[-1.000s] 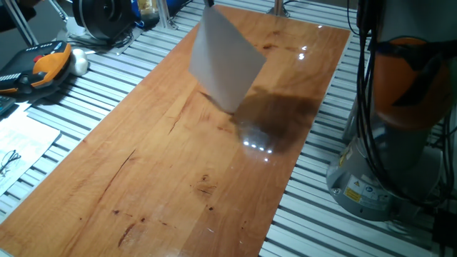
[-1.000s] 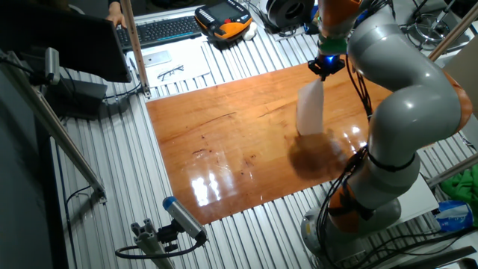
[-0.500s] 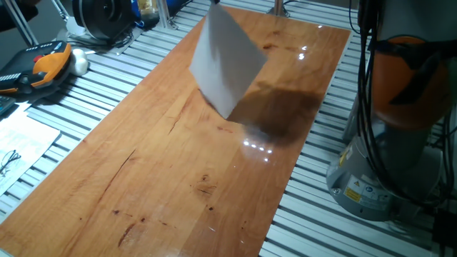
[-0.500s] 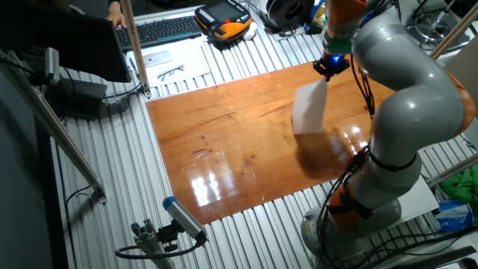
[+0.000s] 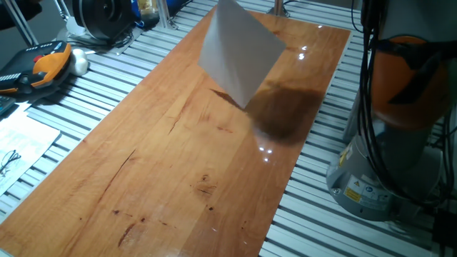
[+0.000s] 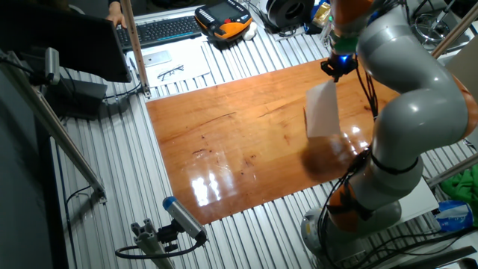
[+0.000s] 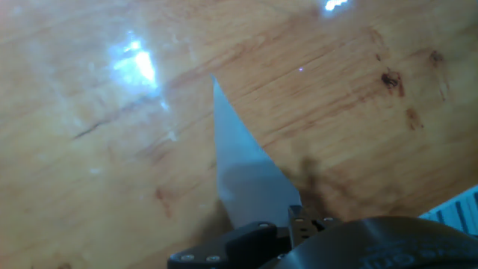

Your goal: Flip over and spread out the paper that is laid flat on the table

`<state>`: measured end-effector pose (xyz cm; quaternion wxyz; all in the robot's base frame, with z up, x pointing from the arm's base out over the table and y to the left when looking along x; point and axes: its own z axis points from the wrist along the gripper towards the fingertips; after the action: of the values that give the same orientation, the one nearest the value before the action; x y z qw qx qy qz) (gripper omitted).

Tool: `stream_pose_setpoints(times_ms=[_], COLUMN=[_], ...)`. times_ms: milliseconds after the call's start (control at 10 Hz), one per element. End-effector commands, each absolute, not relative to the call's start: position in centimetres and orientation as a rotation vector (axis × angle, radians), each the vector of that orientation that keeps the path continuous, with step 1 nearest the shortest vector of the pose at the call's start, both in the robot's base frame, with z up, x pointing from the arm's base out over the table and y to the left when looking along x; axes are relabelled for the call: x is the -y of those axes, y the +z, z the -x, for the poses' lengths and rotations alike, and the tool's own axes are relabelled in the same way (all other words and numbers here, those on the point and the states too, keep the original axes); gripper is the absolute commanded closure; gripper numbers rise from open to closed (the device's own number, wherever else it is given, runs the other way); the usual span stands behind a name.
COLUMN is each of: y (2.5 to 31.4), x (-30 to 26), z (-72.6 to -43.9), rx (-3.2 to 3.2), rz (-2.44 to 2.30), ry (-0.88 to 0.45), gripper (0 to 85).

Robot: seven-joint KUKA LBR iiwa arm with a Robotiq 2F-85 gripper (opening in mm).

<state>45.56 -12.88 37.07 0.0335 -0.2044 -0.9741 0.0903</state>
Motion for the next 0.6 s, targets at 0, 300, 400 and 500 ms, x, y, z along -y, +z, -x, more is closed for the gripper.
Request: stream_pose_setpoints(times_ms=[0,300,400,500], y=[36.73,35.85,36.11,36.46], x=[13.36,13.44,13.04,12.99], z=[-45.39,-45.88,-46.06,-45.88], rx=[3.001,2.993,2.976,2.96], rz=[0.651,0.734,0.762,0.771], ry=[0.266,0.269,0.273,0.337], gripper=[85.0,85.0,85.0,85.0])
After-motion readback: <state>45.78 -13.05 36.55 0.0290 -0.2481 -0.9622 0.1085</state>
